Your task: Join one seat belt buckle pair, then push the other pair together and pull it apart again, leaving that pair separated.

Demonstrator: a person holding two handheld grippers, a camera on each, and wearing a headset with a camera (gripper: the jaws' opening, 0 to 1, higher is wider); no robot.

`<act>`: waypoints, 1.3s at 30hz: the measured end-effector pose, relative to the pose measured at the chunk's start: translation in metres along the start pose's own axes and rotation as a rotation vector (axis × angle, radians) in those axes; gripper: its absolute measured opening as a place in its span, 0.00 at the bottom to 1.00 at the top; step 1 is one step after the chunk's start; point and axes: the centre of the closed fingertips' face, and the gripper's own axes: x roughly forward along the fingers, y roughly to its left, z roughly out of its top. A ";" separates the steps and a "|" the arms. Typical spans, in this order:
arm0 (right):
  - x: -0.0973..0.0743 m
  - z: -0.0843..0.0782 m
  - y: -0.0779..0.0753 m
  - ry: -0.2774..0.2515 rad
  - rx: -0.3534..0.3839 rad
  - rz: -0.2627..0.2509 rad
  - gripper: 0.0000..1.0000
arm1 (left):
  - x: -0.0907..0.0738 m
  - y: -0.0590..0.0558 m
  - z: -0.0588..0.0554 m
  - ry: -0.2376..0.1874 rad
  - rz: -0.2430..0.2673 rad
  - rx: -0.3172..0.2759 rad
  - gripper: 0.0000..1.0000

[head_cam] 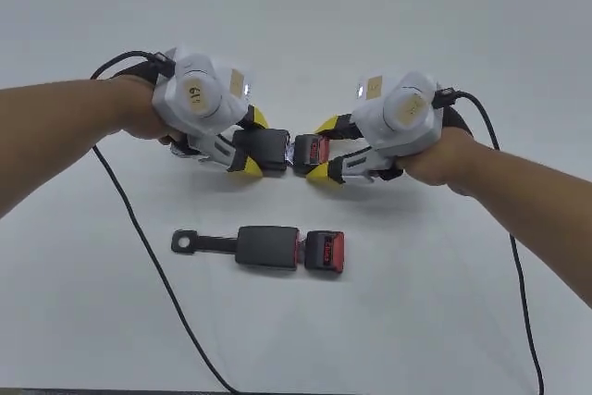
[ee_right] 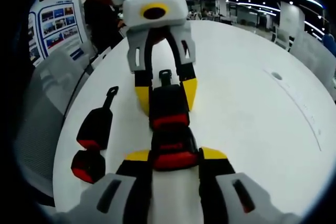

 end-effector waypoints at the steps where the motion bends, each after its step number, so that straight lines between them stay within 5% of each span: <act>1: 0.000 0.000 0.000 0.002 -0.001 -0.001 0.33 | 0.000 0.000 0.000 0.002 0.000 -0.001 0.35; 39: -0.027 -0.028 0.001 0.006 -0.004 0.002 0.34 | 0.000 -0.001 0.001 0.007 0.003 -0.006 0.35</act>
